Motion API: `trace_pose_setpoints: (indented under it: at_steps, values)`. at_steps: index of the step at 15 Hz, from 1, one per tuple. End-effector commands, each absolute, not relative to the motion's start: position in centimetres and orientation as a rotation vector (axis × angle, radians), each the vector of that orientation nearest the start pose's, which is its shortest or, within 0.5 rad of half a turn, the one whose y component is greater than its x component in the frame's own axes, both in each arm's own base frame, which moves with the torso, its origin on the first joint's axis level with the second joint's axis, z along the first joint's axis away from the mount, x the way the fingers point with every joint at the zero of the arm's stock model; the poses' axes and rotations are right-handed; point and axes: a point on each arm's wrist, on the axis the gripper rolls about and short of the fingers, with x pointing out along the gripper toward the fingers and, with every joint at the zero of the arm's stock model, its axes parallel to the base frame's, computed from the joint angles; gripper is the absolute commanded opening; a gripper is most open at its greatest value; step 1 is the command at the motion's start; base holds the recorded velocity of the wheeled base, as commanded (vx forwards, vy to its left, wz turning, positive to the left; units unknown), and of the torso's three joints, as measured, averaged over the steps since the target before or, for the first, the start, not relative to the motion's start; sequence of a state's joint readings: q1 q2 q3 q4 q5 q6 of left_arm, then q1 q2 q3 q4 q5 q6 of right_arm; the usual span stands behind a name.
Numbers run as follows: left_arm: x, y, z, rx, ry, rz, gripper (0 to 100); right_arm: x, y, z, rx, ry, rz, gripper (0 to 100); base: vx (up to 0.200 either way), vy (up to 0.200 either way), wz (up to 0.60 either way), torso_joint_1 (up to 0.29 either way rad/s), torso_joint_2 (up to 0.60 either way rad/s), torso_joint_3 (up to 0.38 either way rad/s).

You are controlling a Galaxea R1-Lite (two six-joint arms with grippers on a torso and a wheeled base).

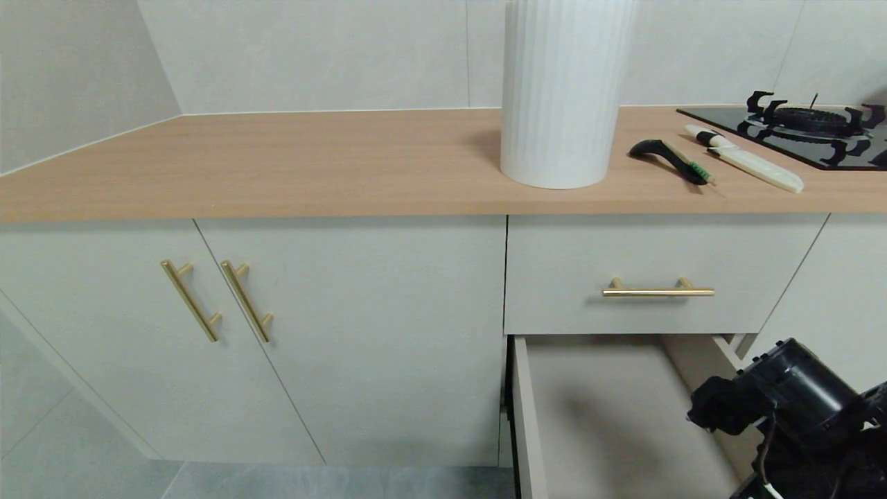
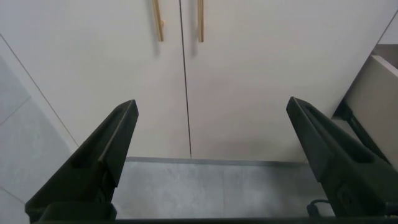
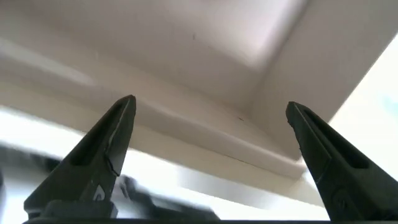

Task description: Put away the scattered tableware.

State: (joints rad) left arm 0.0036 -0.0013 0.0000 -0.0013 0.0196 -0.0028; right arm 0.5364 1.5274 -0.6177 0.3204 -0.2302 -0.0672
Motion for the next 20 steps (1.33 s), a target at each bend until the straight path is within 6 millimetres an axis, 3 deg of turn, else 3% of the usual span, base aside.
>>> trace_pose_setpoints:
  at_steps: [1,5,9,20]
  values:
    - [-2.3,0.0,7.6,-0.003,-0.002,0.023,100,15.8,8.9,12.1,-0.511,1.098,0.319,100,0.000,0.000,0.00,0.000,0.00,0.000]
    - [-2.3,0.0,7.6,-0.003,-0.002,0.025,100,16.8,9.5,14.1,-0.367,0.957,0.265,100,0.000,0.000,0.00,0.000,0.00,0.000]
    - [-2.3,0.0,7.6,-0.003,-0.002,0.025,100,16.1,9.0,17.5,-0.211,0.814,0.253,100,0.000,0.000,0.00,0.000,0.00,0.000]
    - [-2.3,0.0,7.6,-0.003,-0.002,0.025,100,16.5,8.9,18.0,-0.176,0.748,0.245,100,0.000,0.000,0.00,0.012,-0.06,-0.048]
